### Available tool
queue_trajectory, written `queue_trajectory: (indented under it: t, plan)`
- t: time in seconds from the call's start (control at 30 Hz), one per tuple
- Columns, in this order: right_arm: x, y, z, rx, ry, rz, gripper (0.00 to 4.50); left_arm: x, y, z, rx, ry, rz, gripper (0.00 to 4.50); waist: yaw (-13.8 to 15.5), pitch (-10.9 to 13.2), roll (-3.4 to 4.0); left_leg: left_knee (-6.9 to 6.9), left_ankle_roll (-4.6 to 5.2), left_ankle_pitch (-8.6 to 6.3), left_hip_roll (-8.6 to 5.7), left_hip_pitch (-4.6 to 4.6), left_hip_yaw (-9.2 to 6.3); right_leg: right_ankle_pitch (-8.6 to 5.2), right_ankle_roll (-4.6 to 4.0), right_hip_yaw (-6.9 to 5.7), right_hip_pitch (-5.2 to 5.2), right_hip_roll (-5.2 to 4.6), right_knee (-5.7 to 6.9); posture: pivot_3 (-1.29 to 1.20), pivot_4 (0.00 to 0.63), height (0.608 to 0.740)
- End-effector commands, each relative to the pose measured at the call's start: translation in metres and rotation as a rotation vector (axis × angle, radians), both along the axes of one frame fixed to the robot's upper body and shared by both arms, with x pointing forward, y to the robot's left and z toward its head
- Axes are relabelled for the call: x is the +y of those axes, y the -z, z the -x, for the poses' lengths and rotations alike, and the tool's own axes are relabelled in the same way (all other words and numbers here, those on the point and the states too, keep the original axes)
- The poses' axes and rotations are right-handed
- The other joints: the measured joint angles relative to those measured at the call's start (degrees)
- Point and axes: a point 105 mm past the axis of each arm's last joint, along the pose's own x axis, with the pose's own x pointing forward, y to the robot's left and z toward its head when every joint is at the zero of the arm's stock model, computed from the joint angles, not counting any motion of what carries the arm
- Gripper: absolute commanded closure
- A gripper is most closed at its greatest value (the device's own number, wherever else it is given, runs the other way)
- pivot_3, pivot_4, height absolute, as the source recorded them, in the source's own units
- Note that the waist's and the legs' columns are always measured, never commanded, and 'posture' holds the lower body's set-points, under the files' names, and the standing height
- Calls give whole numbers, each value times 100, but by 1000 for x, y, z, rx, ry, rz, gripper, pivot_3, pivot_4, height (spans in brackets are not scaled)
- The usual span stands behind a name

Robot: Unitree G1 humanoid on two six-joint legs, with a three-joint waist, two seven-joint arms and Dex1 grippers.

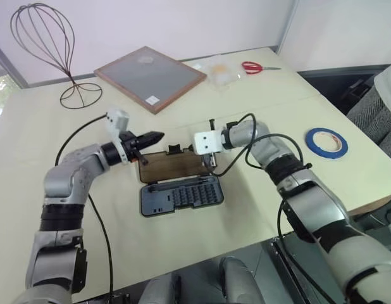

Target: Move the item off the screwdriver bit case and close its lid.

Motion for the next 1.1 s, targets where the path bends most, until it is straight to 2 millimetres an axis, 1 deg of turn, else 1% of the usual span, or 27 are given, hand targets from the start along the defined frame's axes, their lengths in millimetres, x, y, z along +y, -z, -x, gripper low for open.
queue_trajectory:
  t: [0.03, 0.13, 0.23, 0.37, 0.5, 0.57, 0.7, 0.9, 1.1]
  plan:
    - [7, -6, 6, -40, -34, -6, 4480, 20, -15, -14, -63, -121, 22, 4500, -1, 0, 0, 0, 0, 0, 0, 1, 0, 0, 0, 0, 0, 0, 0, 0, 150, 740]
    - [8, -5, 10, -40, -39, -12, 4480, 34, -10, -26, -62, -215, -1, 4500, 0, -1, -1, 0, 0, 0, -1, 1, -1, 0, 0, 0, 1, 0, -1, 0, 150, 740]
    - [10, -5, 12, -46, -45, -12, 4480, 45, 8, -31, -64, -265, -111, 4500, 0, -1, -1, 0, 0, 0, -2, 1, 0, 0, 0, 0, 0, 0, -2, 0, 150, 740]
    - [11, -8, 13, -54, -48, -13, 4480, 58, 29, -34, -52, -302, -215, 4500, 1, -1, -1, 0, 0, 0, -3, 0, 0, 0, 0, 0, 0, 0, -2, 0, 150, 740]
    - [13, -10, 14, -59, -53, -14, 4480, 66, 47, -32, -46, -297, -310, 4500, -1, -1, -1, -1, 0, 0, -3, 0, 1, 0, 0, 0, 0, 0, -2, 0, 150, 740]
    - [13, -11, 14, -68, -57, -10, 4480, 66, 58, -28, -43, -257, -376, 4500, 1, -1, -1, -1, 0, 0, -3, 0, 1, 0, 0, -1, 0, 0, -1, 0, 150, 740]
    - [14, -15, 13, -89, -64, -3, 4480, 66, 77, -16, -2, -171, -431, 4500, -1, -1, -1, -1, 0, 0, -3, 0, 1, 0, 0, -1, 0, 0, 0, 0, 150, 740]
    - [14, -18, 13, -98, -64, -2, 4480, 61, 84, -4, 21, -51, -455, 4500, 2, -1, -1, 0, 0, 0, -4, -1, 1, 0, 1, 0, 0, 0, 2, 0, 150, 740]
    - [14, -22, 11, -117, -61, -6, 4480, 52, 79, 3, 33, 18, -393, 4500, 0, -1, -1, 0, 0, 0, -3, -2, 1, 0, 0, -1, 0, 0, 5, 0, 150, 740]
